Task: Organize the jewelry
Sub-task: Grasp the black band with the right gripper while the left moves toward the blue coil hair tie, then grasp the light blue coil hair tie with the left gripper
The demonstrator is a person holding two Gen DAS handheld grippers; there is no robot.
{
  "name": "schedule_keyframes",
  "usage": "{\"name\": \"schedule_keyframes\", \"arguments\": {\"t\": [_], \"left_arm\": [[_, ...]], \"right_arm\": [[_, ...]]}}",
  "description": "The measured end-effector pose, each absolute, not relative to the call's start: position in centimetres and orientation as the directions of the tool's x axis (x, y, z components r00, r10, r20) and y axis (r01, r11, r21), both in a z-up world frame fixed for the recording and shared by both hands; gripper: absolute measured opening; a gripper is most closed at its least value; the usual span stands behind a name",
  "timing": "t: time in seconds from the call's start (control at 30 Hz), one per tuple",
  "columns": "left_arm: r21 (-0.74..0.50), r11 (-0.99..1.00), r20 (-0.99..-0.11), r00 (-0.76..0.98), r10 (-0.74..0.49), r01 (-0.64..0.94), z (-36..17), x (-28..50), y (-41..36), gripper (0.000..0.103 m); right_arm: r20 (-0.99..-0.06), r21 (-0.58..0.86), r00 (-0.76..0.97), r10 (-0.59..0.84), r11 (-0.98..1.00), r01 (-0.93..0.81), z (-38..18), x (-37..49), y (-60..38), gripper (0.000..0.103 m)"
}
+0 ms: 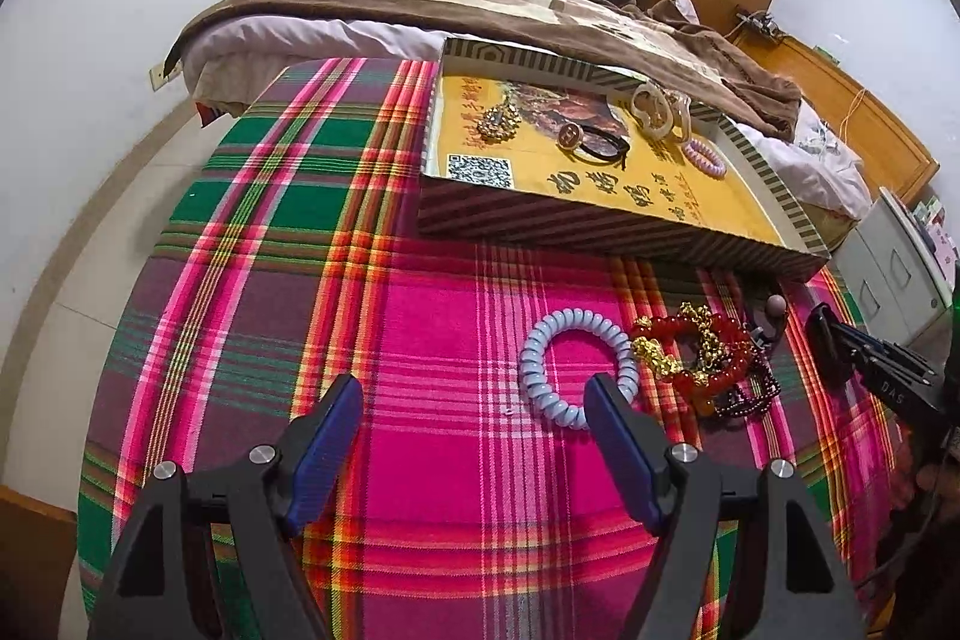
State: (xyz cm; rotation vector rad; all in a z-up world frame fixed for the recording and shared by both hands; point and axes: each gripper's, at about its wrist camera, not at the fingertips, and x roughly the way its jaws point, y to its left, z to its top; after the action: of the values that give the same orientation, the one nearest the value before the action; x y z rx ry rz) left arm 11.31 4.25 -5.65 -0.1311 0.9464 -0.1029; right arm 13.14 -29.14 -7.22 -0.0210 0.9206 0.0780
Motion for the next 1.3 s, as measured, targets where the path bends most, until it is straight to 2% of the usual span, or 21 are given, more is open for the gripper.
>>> {"name": "schedule_keyframes", "arguments": {"t": [0.37, 0.6, 0.83, 0.93, 1.0, 1.13, 1.2, 1.3], "left_arm": [[-0.101, 0.994, -0.821, 0.561, -0.104, 0.036, -6.2, 12.5, 2.5, 0.076], [0.005, 0.999, -0.833, 0.554, -0.017, 0.037, -6.6, 13.6, 1.1, 0.076], [0.011, 0.999, -0.824, 0.567, -0.009, 0.032, -6.6, 13.8, 1.1, 0.075], [0.011, 0.998, -0.820, 0.572, -0.024, 0.057, -6.5, 13.5, 0.8, 0.064], [0.013, 0.997, -0.817, 0.575, -0.033, 0.077, -6.3, 13.5, 0.5, 0.047], [0.024, 0.994, -0.815, 0.577, -0.043, 0.109, -6.2, 13.4, -0.3, 0.031], [0.029, 0.992, -0.815, 0.578, -0.048, 0.123, -6.1, 13.3, -0.7, 0.018], [0.036, 0.991, -0.814, 0.578, -0.045, 0.128, -6.1, 13.3, -0.9, 0.009]], "right_arm": [[-0.771, 0.068, 0.634, 0.070, 0.997, -0.028, -6.5, 11.8, -31.3, 0.010], [-0.756, 0.087, 0.650, 0.073, 0.996, -0.010, -6.1, 11.2, -32.2, 0.010], [-0.751, 0.101, 0.655, 0.083, 0.995, -0.010, -6.1, 11.1, -32.4, 0.010], [-0.753, 0.105, 0.652, 0.087, 0.994, -0.011, -6.3, 11.0, -32.5, 0.010], [-0.753, 0.110, 0.652, 0.091, 0.994, -0.011, -6.4, 11.0, -32.5, 0.010], [-0.754, 0.115, 0.650, 0.097, 0.993, -0.015, -6.5, 10.8, -32.5, 0.010], [-0.754, 0.116, 0.650, 0.099, 0.993, -0.017, -6.5, 10.8, -32.5, 0.010], [-0.752, 0.117, 0.652, 0.098, 0.993, -0.014, -6.5, 10.7, -32.5, 0.010]]}}
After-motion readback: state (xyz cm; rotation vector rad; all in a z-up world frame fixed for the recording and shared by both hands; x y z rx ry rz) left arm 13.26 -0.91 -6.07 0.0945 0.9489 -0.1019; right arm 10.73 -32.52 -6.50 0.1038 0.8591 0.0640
